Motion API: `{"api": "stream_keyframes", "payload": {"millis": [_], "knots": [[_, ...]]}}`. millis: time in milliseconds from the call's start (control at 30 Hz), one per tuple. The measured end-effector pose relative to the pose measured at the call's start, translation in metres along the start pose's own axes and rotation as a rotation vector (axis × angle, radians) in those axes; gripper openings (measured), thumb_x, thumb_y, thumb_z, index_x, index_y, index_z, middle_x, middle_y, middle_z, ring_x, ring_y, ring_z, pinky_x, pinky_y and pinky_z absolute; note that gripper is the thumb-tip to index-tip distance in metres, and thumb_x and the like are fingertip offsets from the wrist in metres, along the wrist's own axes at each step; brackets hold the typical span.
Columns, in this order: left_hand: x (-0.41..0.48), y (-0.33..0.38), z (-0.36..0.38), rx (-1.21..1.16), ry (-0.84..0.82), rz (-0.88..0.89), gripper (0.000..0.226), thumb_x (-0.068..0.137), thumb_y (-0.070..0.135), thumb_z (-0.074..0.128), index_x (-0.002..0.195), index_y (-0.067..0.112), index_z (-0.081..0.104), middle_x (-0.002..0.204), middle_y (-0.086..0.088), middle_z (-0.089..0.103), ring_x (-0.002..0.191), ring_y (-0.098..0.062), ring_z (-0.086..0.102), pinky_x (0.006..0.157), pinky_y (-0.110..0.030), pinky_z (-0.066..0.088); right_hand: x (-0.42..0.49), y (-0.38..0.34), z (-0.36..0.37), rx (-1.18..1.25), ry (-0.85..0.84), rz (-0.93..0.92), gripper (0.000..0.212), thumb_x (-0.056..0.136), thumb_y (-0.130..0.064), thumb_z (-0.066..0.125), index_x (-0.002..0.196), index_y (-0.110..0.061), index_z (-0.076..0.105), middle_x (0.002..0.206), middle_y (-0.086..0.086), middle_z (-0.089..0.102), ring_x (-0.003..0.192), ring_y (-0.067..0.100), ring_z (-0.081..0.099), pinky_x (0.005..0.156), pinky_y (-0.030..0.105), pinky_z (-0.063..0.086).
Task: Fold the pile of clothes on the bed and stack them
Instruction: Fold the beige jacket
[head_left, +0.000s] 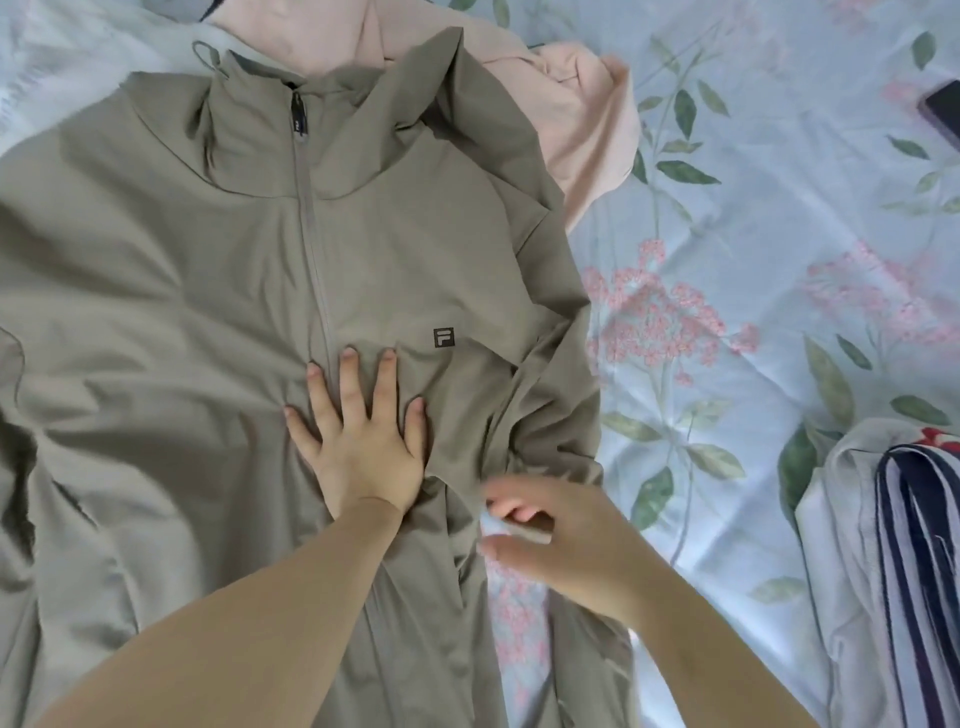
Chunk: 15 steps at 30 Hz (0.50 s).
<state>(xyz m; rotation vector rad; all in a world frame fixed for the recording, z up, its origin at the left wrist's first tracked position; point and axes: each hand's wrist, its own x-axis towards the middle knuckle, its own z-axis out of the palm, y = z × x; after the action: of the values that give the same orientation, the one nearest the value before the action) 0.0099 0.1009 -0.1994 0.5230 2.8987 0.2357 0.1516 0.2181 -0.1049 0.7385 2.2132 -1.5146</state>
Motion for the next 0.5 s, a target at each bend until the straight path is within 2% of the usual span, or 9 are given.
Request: {"api": "stream_keyframes", "payload": {"millis": [33, 67, 133, 167, 233, 300, 367, 433, 500], "knots": [[0.0, 0.0, 0.0, -0.017, 0.019, 0.005, 0.064, 0.088, 0.054, 0.013, 0.146, 0.033, 0.032, 0.157, -0.004, 0.022, 0.145, -0.035, 0.009, 0.112, -0.059, 0.004, -0.006, 0.002, 0.005, 0.086, -0.075, 0.041, 0.014, 0.081, -0.035, 0.068, 0.089, -0.046, 0.067, 0.087, -0.019, 0.067, 0.083, -0.007, 0.06, 0.077, 0.015, 0.049], [0.0, 0.0, 0.0, -0.029, 0.037, 0.01, 0.062, 0.089, 0.052, 0.016, 0.144, 0.032, 0.035, 0.155, -0.005, 0.026, 0.144, -0.036, 0.012, 0.112, -0.059, 0.006, -0.011, 0.008, 0.008, 0.188, 0.043, 0.066, 0.015, 0.081, -0.034, 0.066, 0.085, -0.049, 0.067, 0.083, -0.022, 0.068, 0.077, -0.007, 0.062, 0.071, 0.018, 0.052], [-0.001, -0.001, 0.002, -0.038, 0.067, 0.021, 0.06, 0.09, 0.049, 0.018, 0.143, 0.031, 0.039, 0.154, -0.006, 0.029, 0.144, -0.036, 0.015, 0.112, -0.06, 0.008, -0.016, 0.024, 0.007, 0.242, 0.543, 0.188, 0.019, 0.082, -0.034, 0.062, 0.096, -0.047, 0.062, 0.078, -0.02, 0.067, 0.07, -0.002, 0.062, 0.06, 0.021, 0.049], [-0.001, -0.001, 0.002, -0.036, 0.075, 0.026, 0.059, 0.09, 0.049, 0.019, 0.143, 0.03, 0.039, 0.154, -0.006, 0.03, 0.143, -0.037, 0.016, 0.111, -0.06, 0.009, -0.015, 0.03, 0.005, 0.209, 0.671, 0.301, 0.023, 0.082, -0.038, 0.061, 0.103, -0.043, 0.055, 0.076, -0.013, 0.065, 0.07, 0.002, 0.06, 0.06, 0.024, 0.046], [0.0, -0.002, 0.004, -0.04, 0.091, 0.034, 0.058, 0.091, 0.047, 0.021, 0.142, 0.028, 0.041, 0.153, -0.008, 0.032, 0.142, -0.038, 0.018, 0.11, -0.061, 0.01, -0.013, 0.037, 0.005, 0.097, 0.577, 0.498, 0.04, 0.081, -0.043, 0.062, 0.107, -0.041, 0.033, 0.075, -0.008, 0.06, 0.075, 0.012, 0.059, 0.063, 0.031, 0.041], [0.0, -0.003, 0.005, -0.044, 0.119, 0.049, 0.056, 0.091, 0.045, 0.025, 0.14, 0.026, 0.045, 0.151, -0.01, 0.035, 0.141, -0.04, 0.022, 0.109, -0.063, 0.013, -0.006, 0.047, 0.009, 0.07, 0.451, 0.548, 0.03, 0.086, -0.034, 0.059, 0.103, -0.038, 0.034, 0.075, -0.005, 0.06, 0.076, 0.022, 0.059, 0.06, 0.031, 0.039], [-0.001, -0.002, 0.005, -0.042, 0.14, 0.055, 0.056, 0.091, 0.044, 0.026, 0.139, 0.025, 0.046, 0.149, -0.011, 0.037, 0.14, -0.041, 0.024, 0.108, -0.064, 0.015, 0.005, 0.045, 0.0, 0.161, 0.582, 0.55, 0.004, 0.091, -0.023, 0.052, 0.089, -0.022, 0.049, 0.068, -0.001, 0.06, 0.065, 0.021, 0.058, 0.052, 0.027, 0.038], [0.0, -0.002, 0.005, -0.044, 0.138, 0.053, 0.056, 0.091, 0.044, 0.026, 0.139, 0.024, 0.047, 0.149, -0.01, 0.037, 0.14, -0.041, 0.024, 0.108, -0.064, 0.015, 0.014, 0.038, -0.019, 0.439, 0.76, 0.537, 0.014, 0.095, -0.016, 0.045, 0.081, -0.017, 0.048, 0.058, 0.004, 0.059, 0.04, 0.015, 0.053, 0.038, 0.022, 0.038], [0.0, -0.002, 0.005, -0.038, 0.135, 0.058, 0.056, 0.091, 0.043, 0.026, 0.139, 0.024, 0.047, 0.149, -0.01, 0.037, 0.14, -0.041, 0.024, 0.107, -0.064, 0.015, 0.02, 0.029, -0.046, 0.631, 1.048, 0.441, 0.019, 0.098, -0.013, 0.039, 0.08, -0.017, 0.042, 0.062, 0.003, 0.06, 0.037, 0.006, 0.054, 0.038, 0.025, 0.046]]}}
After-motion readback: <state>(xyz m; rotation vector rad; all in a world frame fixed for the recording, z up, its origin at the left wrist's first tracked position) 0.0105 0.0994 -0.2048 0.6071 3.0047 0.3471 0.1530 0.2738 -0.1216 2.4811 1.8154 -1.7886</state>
